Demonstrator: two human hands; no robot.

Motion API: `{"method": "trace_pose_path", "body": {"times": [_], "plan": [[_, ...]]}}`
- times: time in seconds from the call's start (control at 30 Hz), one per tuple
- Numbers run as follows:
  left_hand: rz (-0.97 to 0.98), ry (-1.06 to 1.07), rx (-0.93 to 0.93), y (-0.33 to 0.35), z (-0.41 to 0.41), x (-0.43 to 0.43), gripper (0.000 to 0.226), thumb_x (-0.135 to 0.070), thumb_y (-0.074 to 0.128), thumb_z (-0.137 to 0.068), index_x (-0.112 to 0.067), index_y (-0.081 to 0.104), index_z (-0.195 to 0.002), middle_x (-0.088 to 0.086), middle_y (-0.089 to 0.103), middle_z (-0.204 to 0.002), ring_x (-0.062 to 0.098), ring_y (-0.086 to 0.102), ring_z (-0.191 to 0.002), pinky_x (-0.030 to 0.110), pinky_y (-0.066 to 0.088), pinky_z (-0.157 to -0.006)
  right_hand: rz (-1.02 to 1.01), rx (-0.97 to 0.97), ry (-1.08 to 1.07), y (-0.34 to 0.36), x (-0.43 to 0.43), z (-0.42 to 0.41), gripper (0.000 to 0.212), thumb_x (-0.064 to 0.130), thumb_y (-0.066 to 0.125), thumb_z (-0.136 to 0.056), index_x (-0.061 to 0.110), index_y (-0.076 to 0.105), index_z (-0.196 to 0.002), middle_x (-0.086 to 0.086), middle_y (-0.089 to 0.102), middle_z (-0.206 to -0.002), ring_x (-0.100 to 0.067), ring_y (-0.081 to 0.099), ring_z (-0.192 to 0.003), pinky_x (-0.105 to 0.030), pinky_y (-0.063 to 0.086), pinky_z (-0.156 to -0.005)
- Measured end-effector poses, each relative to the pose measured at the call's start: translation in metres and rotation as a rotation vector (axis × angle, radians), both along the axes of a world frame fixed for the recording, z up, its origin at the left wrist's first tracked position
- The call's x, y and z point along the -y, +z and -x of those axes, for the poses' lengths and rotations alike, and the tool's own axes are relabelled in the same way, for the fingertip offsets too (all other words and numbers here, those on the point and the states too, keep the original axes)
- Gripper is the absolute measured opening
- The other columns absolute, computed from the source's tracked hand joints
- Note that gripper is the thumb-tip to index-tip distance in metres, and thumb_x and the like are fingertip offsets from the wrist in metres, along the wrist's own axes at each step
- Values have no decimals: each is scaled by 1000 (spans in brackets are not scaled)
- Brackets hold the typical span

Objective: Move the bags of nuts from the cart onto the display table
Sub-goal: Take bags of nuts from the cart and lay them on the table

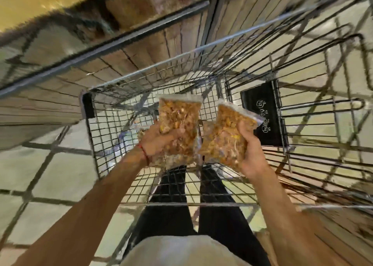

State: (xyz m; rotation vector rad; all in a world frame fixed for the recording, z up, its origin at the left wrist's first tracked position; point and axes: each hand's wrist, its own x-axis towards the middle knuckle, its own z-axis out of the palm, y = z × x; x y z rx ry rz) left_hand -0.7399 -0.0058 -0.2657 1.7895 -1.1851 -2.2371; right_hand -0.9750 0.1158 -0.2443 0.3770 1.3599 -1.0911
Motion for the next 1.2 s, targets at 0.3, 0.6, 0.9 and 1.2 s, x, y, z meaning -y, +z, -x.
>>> {"method": "trace_pose_path", "body": {"times": [0.3,0.6,0.9,1.2], "plan": [[46,353,-223,84,-38,-73,53,-29,81,-82,-11,65,-128,22,72,-123,37,69,-112,58,60,-89,173,64,224,65,-34,-16,45,25,75,-83,4,73,-123,-20,78,-117,-36,79,-99,-54,67,-78],[99,641,-355,160,-82,-186,43,-18,73,-83,-12,67,-125,17,74,-123,35,72,-109,42,64,-81,319,3,512,125,-64,-46,38,10,85,-76,12,74,-113,-17,80,-113,-33,80,-98,-46,66,-73],[236,855,-179,173,-163,-247,58,-39,91,-73,-26,66,-123,4,77,-119,18,76,-102,42,64,-84,427,-85,910,160,-67,-143,51,12,85,-79,15,64,-125,-10,82,-111,-28,79,-102,-44,63,-82],[360,1005,-126,159,-342,-277,79,-47,97,-60,-18,65,-125,2,78,-113,26,74,-107,36,62,-83,464,57,996,151,-33,-333,39,6,93,-71,23,83,-104,-19,78,-120,-39,76,-109,-57,56,-97]]}}
